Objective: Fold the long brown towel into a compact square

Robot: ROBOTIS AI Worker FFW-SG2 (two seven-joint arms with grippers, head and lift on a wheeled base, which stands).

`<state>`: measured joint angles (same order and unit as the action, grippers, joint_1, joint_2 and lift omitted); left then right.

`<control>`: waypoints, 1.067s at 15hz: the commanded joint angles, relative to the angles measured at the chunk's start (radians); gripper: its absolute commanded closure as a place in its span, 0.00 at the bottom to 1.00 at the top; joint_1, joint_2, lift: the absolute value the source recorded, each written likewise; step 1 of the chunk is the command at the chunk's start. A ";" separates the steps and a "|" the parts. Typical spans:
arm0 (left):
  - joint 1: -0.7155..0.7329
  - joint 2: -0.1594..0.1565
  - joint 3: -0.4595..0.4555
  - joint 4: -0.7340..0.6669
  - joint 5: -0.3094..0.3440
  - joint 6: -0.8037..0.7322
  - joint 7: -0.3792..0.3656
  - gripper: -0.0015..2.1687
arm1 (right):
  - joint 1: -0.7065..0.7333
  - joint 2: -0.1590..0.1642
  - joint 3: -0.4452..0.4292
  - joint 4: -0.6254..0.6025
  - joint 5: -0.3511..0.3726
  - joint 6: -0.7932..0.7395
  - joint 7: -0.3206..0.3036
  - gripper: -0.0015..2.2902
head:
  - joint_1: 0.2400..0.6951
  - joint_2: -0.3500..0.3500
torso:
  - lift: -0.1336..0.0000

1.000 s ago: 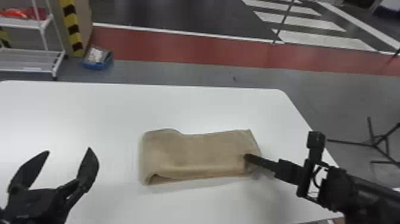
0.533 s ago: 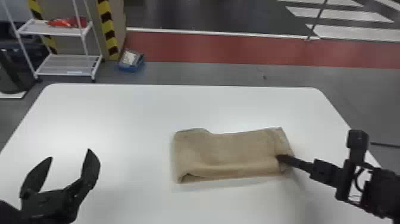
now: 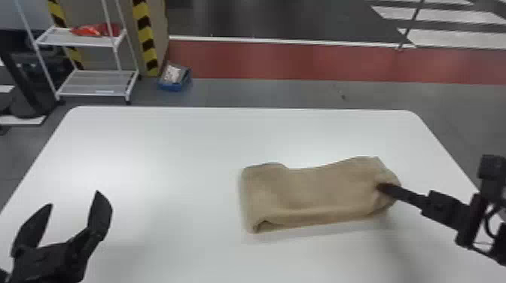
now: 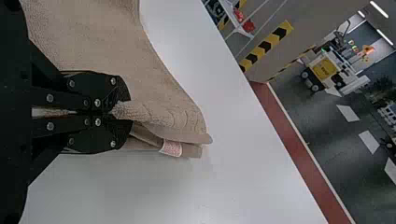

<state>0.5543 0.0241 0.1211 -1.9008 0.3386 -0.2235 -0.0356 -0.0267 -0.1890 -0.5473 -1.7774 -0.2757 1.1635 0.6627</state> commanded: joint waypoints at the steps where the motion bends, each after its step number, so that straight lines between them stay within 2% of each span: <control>1: 0.003 0.000 0.006 0.008 0.011 -0.013 -0.007 0.03 | 0.004 0.008 -0.031 -0.036 -0.026 0.026 0.000 0.63 | 1.00 0.39 | 0.08; 3: 0.001 -0.001 0.020 0.011 0.037 -0.013 -0.024 0.03 | 0.004 0.023 -0.036 -0.091 -0.028 0.063 0.000 0.63 | 1.00 0.39 | 0.08; 6: 0.001 -0.003 0.022 0.012 0.043 -0.013 -0.032 0.03 | 0.014 0.039 -0.042 -0.146 -0.028 0.100 0.000 0.63 | 1.00 0.41 | 0.08; 14: -0.002 -0.004 0.026 0.022 0.062 -0.016 -0.064 0.03 | 0.059 0.045 -0.099 -0.188 -0.026 0.152 0.000 0.63 | 1.00 0.42 | 0.08; 15: -0.007 -0.004 0.022 0.028 0.060 -0.013 -0.066 0.03 | 0.073 0.043 -0.105 -0.185 -0.020 0.152 0.000 0.62 | 1.00 0.41 | 0.08; 16: -0.010 -0.004 0.018 0.032 0.062 -0.013 -0.070 0.03 | 0.082 0.043 -0.108 -0.183 -0.017 0.152 0.000 0.47 | 1.00 0.40 | 0.08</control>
<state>0.5495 0.0200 0.1443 -1.8756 0.3998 -0.2371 -0.1040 0.0404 -0.1445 -0.6471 -1.9634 -0.2989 1.3149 0.6626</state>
